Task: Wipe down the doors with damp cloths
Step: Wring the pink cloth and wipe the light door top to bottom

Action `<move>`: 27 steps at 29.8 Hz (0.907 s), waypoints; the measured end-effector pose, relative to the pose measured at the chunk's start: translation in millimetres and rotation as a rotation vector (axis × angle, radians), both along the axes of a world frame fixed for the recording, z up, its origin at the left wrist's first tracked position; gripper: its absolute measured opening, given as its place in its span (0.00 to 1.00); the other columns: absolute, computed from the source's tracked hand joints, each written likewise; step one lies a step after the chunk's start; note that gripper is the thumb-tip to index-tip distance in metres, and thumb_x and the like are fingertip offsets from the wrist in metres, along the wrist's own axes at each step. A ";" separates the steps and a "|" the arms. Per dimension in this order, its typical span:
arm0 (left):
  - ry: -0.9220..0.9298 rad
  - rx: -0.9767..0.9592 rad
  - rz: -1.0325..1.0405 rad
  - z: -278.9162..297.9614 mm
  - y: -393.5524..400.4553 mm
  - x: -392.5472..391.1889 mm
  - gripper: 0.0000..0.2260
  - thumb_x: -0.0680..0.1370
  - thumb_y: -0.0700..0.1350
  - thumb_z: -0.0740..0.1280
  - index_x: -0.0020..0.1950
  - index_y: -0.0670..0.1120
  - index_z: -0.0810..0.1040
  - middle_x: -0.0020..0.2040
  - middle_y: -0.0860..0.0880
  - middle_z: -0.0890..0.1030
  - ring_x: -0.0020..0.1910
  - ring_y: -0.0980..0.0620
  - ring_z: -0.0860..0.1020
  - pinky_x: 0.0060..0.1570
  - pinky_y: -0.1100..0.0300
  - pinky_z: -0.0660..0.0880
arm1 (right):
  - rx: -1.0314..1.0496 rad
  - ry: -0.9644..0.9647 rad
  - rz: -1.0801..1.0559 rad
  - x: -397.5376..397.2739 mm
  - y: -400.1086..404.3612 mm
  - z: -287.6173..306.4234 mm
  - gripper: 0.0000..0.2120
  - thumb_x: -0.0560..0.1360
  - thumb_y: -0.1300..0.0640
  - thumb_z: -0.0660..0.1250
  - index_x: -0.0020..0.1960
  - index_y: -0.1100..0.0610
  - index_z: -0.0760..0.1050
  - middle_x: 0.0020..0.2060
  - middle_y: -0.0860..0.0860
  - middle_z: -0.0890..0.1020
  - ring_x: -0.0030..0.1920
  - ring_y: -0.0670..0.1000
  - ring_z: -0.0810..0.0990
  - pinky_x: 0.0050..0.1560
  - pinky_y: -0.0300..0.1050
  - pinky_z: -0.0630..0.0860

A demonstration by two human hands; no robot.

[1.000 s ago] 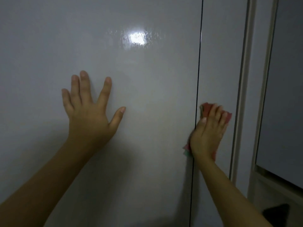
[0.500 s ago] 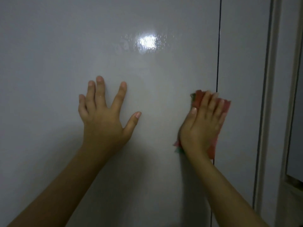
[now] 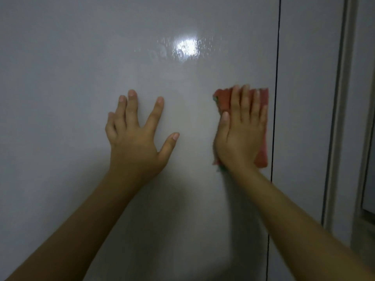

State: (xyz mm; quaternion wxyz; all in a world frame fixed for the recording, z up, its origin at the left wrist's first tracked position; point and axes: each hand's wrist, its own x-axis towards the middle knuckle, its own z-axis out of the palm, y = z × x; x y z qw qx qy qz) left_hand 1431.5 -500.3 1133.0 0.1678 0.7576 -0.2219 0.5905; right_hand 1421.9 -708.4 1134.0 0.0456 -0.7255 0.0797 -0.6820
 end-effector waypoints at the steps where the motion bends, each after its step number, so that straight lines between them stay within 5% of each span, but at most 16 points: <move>1: 0.005 -0.002 -0.002 0.4 0.1 -0.1 0.31 0.74 0.63 0.55 0.75 0.52 0.64 0.76 0.36 0.57 0.74 0.35 0.56 0.67 0.39 0.55 | 0.004 0.000 -0.009 3.1 13.3 -9.9 0.26 0.81 0.49 0.43 0.78 0.55 0.48 0.77 0.53 0.53 0.77 0.54 0.49 0.75 0.55 0.45; 6: 0.050 0.029 -0.050 2.6 8.5 -4.8 0.30 0.75 0.61 0.54 0.76 0.51 0.62 0.76 0.37 0.57 0.75 0.36 0.56 0.68 0.40 0.53 | -0.716 0.258 0.050 -5.2 8.4 -61.3 0.25 0.81 0.49 0.49 0.76 0.54 0.53 0.76 0.52 0.55 0.76 0.55 0.52 0.75 0.56 0.47; 8: 0.023 0.057 -0.085 1.2 18.8 -7.6 0.29 0.76 0.58 0.55 0.75 0.46 0.64 0.75 0.36 0.60 0.74 0.36 0.59 0.69 0.40 0.54 | -0.818 0.281 0.043 -8.3 -4.5 -55.3 0.25 0.81 0.49 0.49 0.76 0.54 0.55 0.75 0.52 0.57 0.76 0.55 0.53 0.75 0.55 0.48; 10: 0.004 0.047 -0.064 -2.7 35.5 -8.8 0.29 0.77 0.55 0.57 0.75 0.44 0.65 0.74 0.35 0.62 0.73 0.36 0.61 0.70 0.40 0.52 | -0.678 0.272 0.053 -8.3 -2.2 -48.1 0.25 0.80 0.49 0.48 0.76 0.53 0.53 0.75 0.51 0.56 0.76 0.54 0.52 0.75 0.54 0.45; 14: 0.043 -0.014 0.084 -14.8 69.0 -3.7 0.30 0.77 0.57 0.54 0.74 0.41 0.64 0.73 0.32 0.62 0.72 0.33 0.60 0.70 0.37 0.50 | 0.028 0.037 0.017 4.6 39.7 -36.6 0.26 0.81 0.50 0.45 0.77 0.54 0.48 0.76 0.51 0.52 0.76 0.55 0.50 0.75 0.54 0.45; 16: 0.093 -0.028 0.128 -20.0 77.2 0.8 0.31 0.77 0.58 0.52 0.75 0.41 0.62 0.73 0.32 0.60 0.73 0.32 0.58 0.70 0.36 0.49 | 0.191 -0.033 0.016 12.5 74.2 -35.4 0.27 0.80 0.50 0.46 0.77 0.55 0.46 0.76 0.52 0.52 0.76 0.57 0.50 0.75 0.56 0.46; 23: 0.088 -0.037 0.042 -20.6 84.4 3.1 0.31 0.76 0.58 0.54 0.74 0.41 0.65 0.73 0.35 0.63 0.72 0.33 0.61 0.67 0.37 0.58 | -0.812 0.284 0.089 8.3 87.4 -71.2 0.25 0.79 0.49 0.54 0.75 0.52 0.57 0.74 0.50 0.58 0.75 0.53 0.55 0.75 0.54 0.49; 25: 0.069 0.006 0.015 -19.5 100.5 3.6 0.29 0.77 0.57 0.54 0.74 0.41 0.66 0.73 0.36 0.64 0.72 0.35 0.63 0.68 0.39 0.57 | -0.754 0.283 0.063 6.3 76.2 -56.7 0.26 0.78 0.50 0.53 0.75 0.52 0.56 0.74 0.51 0.58 0.75 0.54 0.54 0.75 0.54 0.47; 27: 0.076 0.016 0.053 -19.4 120.1 5.7 0.29 0.78 0.57 0.53 0.74 0.42 0.64 0.73 0.36 0.63 0.72 0.37 0.63 0.69 0.38 0.52 | -0.418 0.187 0.059 8.2 79.8 -40.5 0.26 0.78 0.50 0.51 0.75 0.53 0.54 0.74 0.51 0.57 0.75 0.53 0.53 0.75 0.54 0.46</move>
